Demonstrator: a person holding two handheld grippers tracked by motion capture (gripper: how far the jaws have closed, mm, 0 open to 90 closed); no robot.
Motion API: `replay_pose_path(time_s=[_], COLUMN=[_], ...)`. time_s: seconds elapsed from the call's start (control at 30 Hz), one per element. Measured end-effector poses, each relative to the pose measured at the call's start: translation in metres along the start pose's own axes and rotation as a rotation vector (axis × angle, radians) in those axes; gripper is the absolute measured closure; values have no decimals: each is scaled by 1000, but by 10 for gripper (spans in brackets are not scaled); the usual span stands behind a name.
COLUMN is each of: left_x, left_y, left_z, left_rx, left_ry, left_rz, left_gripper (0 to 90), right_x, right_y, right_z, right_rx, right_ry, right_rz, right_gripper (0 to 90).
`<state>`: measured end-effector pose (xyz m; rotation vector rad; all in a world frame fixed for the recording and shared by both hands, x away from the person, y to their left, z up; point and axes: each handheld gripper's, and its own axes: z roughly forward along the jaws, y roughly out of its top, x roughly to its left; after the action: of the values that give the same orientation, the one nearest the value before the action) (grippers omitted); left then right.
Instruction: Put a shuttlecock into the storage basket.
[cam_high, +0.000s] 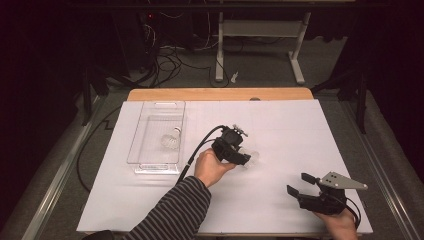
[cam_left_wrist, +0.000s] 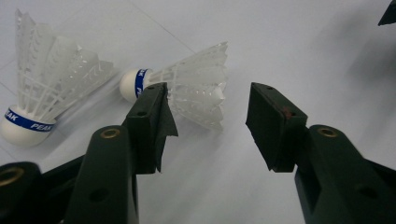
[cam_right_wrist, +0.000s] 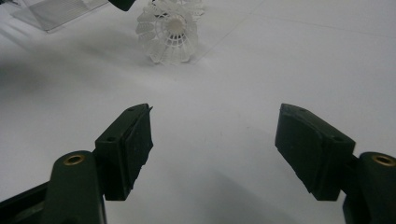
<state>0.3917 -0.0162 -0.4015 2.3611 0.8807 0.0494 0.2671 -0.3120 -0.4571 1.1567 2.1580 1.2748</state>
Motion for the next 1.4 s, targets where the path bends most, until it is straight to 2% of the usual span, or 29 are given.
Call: replay_pose_path(time_s=[0.27,0.7,1.07,1.4], left_x=[2,5,4,5], left_y=[2,3,4,3], left_z=[8,17,22,22], left_rx=[11,8,15,27], left_ry=[0,19,26,22], left_rz=[-16,-19,-15,-5], left_gripper=[475,477,515,591], right_x=[0,1,1,1], right_y=[0,0,0,0], right_z=[0,1,1,1], right_rx=[2,7,8,11], right_ry=[3,5,7,10], right_rz=[-2,-8,-9,-11], right_gripper=[278,278,278,278])
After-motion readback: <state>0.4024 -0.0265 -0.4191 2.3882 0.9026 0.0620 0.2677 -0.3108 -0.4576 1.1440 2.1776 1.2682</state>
